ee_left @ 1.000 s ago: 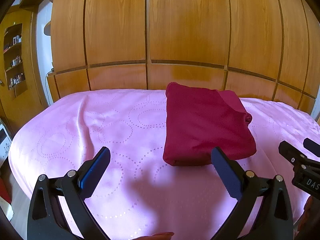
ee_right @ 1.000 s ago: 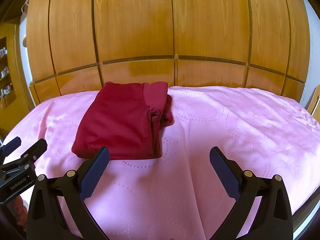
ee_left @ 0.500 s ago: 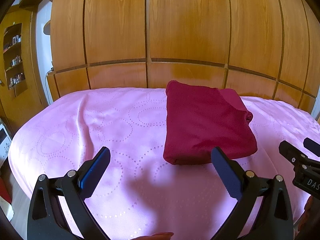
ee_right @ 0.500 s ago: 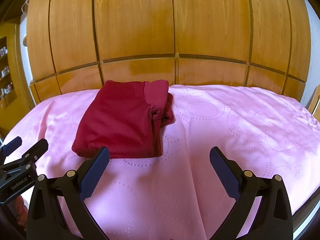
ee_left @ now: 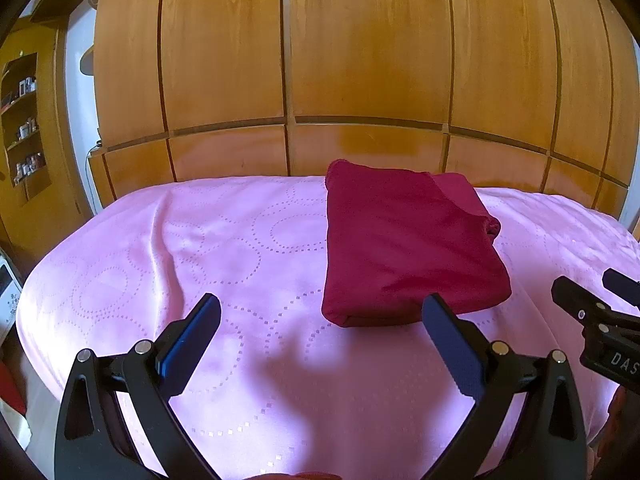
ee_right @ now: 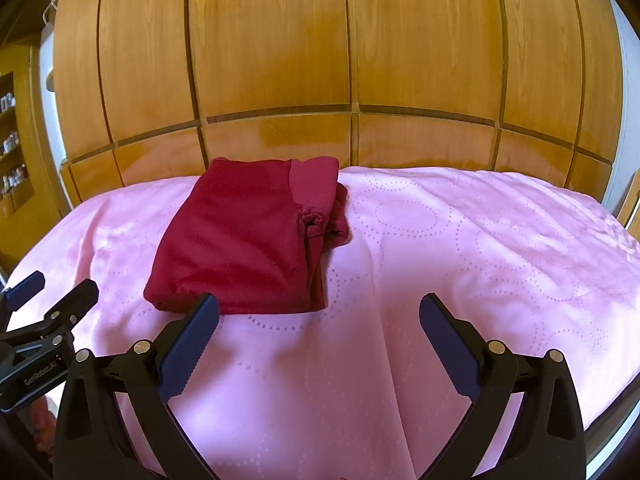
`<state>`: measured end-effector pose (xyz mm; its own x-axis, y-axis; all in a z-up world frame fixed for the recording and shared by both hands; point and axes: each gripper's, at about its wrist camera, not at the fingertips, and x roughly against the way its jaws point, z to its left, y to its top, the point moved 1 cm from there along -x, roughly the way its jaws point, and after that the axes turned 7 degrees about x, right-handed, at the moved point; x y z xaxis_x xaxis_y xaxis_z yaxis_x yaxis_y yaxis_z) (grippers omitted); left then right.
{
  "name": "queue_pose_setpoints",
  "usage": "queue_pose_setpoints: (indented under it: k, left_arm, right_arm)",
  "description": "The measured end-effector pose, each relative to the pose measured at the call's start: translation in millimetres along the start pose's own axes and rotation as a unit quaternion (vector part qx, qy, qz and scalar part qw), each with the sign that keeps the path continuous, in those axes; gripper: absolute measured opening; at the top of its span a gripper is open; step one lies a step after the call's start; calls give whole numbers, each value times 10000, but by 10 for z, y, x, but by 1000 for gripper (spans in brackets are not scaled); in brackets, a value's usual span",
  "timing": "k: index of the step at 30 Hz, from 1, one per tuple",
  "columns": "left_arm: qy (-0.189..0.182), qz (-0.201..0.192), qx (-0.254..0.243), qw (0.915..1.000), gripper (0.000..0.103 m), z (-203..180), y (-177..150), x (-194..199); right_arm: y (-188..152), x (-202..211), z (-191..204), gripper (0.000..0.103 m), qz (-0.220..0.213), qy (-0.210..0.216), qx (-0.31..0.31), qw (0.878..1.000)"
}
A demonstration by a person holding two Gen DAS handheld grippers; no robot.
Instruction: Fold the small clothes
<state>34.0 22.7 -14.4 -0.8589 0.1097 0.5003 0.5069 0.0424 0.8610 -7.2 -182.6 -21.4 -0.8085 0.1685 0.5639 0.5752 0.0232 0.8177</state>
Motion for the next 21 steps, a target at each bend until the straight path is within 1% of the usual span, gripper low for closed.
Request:
queue_pose_setpoints:
  k: [10, 21]
  left_arm:
    - [-85, 72, 36, 9999, 101, 11, 16, -28]
    - [-74, 97, 24, 9999, 101, 0, -2, -32]
  right_arm:
    - [-3, -12, 2, 99, 37, 13, 3, 10000]
    - [-14, -49, -8, 99, 113, 51, -35, 9999]
